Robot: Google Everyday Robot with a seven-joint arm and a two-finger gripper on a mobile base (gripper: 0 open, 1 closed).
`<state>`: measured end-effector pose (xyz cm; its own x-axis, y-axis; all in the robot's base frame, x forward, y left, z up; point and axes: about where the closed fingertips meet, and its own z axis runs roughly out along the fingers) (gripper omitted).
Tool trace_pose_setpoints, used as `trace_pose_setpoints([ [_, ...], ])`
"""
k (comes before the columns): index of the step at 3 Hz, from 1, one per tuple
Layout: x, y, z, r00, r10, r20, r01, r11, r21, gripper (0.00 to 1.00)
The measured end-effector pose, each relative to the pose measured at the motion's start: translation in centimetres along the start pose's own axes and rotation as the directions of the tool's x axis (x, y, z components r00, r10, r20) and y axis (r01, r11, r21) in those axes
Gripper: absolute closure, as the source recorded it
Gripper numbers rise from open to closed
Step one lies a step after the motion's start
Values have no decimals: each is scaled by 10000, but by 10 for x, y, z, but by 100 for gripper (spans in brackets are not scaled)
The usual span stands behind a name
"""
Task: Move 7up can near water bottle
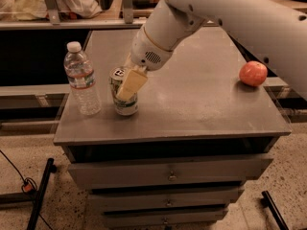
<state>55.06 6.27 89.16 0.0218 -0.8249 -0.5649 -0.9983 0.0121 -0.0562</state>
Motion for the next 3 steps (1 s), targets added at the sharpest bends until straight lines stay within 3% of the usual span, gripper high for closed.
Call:
trace_pose_setpoints([
  [1, -2, -2, 11, 10000, 9, 76, -7, 9999, -171, 84],
  [3, -3, -3, 16, 9998, -24, 213, 29, 9997, -226, 37],
])
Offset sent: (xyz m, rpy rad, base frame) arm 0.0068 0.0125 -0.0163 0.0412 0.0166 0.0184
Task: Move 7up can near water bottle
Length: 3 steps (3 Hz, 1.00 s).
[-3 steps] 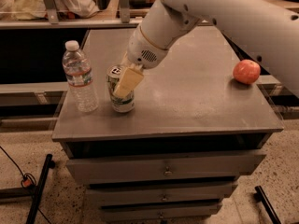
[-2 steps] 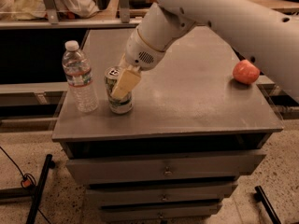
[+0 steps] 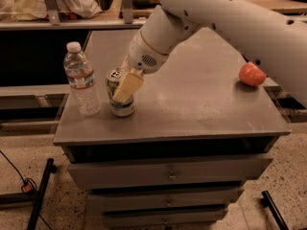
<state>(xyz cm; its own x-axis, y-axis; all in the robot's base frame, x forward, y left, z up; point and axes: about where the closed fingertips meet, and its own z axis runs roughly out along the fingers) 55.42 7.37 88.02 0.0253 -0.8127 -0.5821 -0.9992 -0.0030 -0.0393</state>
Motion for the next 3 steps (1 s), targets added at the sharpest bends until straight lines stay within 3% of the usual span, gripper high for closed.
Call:
trace_pose_setpoints([
  [1, 5, 1, 2, 9999, 39, 135, -38, 10000, -63, 15],
  [2, 13, 6, 5, 9988, 42, 489, -29, 9996, -272, 0],
  [3, 16, 9, 4, 9962, -100, 866, 134, 9991, -390, 0],
])
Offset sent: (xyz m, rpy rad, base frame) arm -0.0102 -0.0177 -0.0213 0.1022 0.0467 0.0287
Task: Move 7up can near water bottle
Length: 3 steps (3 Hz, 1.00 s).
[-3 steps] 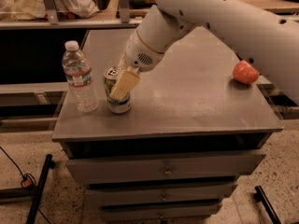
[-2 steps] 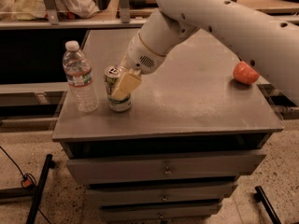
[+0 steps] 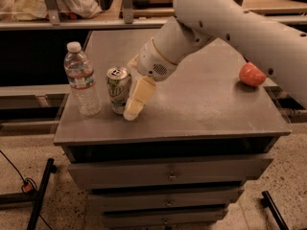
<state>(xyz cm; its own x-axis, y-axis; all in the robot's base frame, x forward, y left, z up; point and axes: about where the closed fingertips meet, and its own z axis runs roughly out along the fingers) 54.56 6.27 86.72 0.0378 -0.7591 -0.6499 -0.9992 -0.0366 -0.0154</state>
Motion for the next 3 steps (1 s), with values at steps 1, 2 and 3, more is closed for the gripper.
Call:
trace_pose_setpoints([
  [1, 6, -2, -12, 9993, 2, 381, -4, 10000, 51, 0],
  [2, 11, -5, -24, 9963, 206, 832, -196, 9997, -123, 0],
  [3, 10, -5, -25, 9957, 221, 899, -207, 9997, -157, 0],
])
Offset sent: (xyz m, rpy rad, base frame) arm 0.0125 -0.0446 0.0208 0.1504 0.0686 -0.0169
